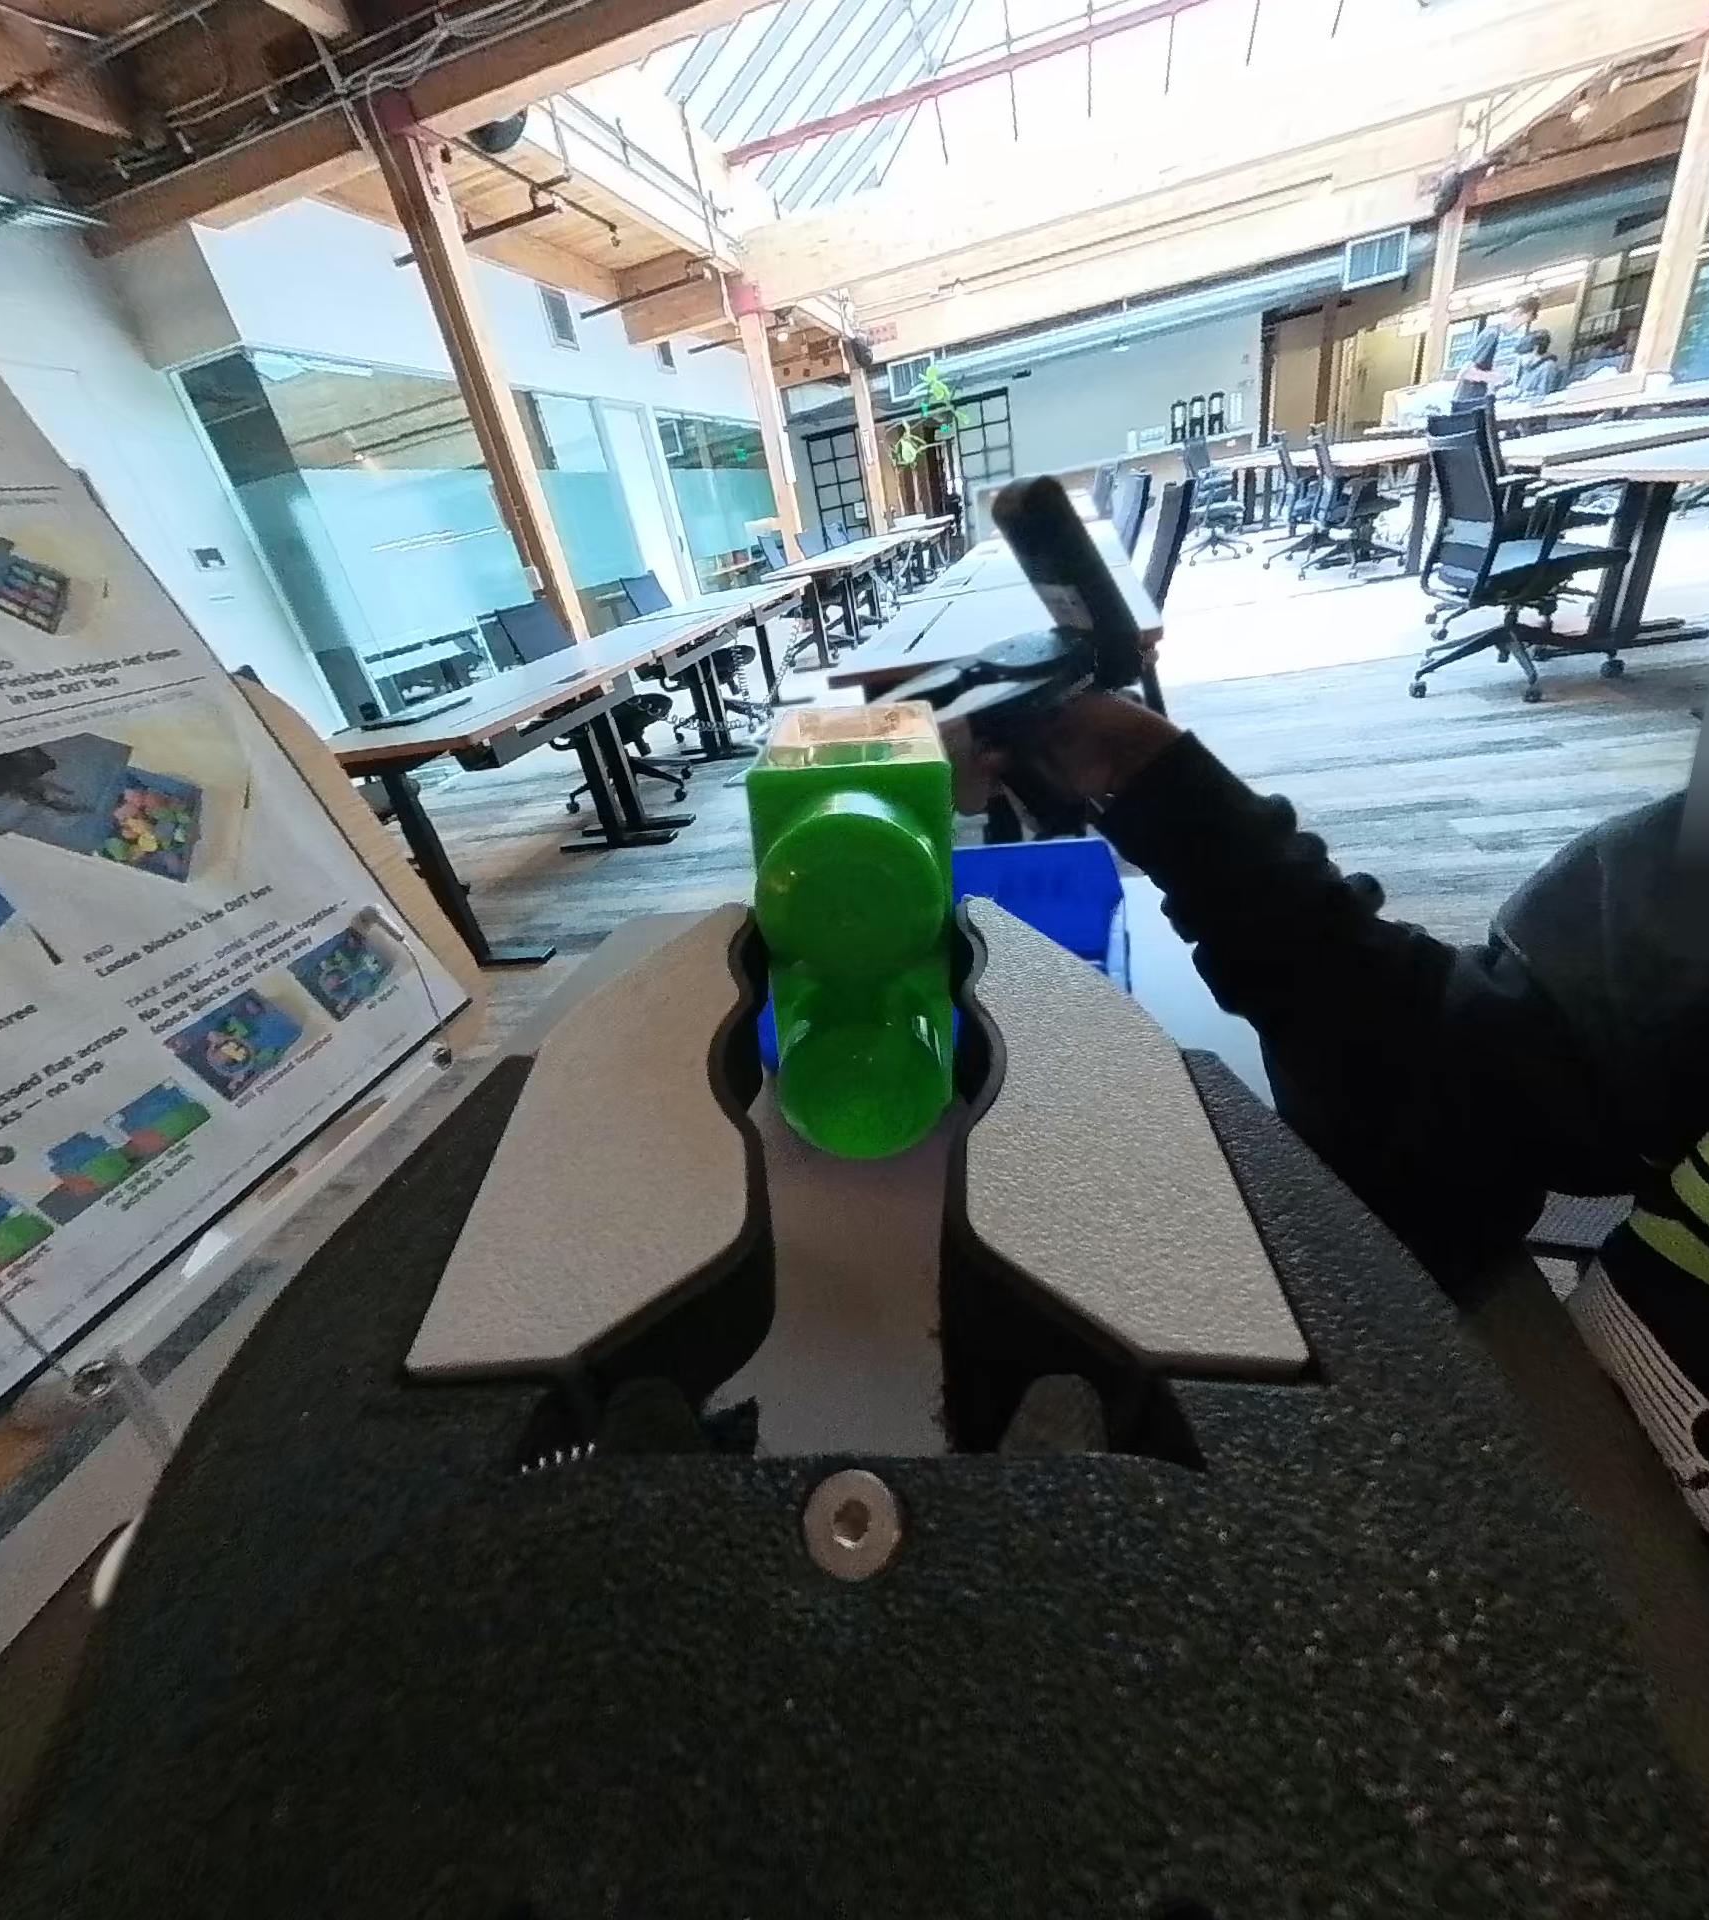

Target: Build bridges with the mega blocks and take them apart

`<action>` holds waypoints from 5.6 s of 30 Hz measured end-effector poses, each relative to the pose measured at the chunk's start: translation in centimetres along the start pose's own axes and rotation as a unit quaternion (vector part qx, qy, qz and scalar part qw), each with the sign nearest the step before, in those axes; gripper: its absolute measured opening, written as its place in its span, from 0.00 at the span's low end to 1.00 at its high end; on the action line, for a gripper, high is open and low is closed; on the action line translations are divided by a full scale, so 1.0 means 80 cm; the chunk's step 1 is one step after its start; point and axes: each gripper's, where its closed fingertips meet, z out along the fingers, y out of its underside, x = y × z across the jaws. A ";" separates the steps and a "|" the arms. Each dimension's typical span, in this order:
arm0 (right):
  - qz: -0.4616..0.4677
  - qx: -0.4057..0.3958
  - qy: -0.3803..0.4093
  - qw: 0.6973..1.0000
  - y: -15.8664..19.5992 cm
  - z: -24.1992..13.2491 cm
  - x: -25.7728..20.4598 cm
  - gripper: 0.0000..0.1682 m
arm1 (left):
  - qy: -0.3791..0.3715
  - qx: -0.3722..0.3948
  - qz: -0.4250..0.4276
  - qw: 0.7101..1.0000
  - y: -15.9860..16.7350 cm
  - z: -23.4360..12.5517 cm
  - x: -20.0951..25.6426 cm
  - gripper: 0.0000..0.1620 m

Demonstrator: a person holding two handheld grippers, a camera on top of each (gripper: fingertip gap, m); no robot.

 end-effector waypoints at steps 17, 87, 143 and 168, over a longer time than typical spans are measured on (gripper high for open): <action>-0.075 0.146 -0.436 0.885 -0.083 0.027 -0.323 0.36 | 0.092 -0.012 -0.021 0.995 0.023 0.070 0.049 0.21; 0.016 -0.494 0.042 0.869 0.228 -0.096 0.041 0.31 | -0.040 0.040 0.012 0.998 -0.036 -0.037 -0.002 0.21; -0.151 0.097 -0.238 0.955 -0.083 0.035 -0.244 0.21 | -0.066 0.005 -0.036 0.997 -0.003 0.008 -0.020 0.52; 0.069 -0.391 0.234 0.887 0.212 -0.096 0.135 0.21 | -0.169 -0.040 -0.045 0.984 0.019 -0.058 -0.075 0.42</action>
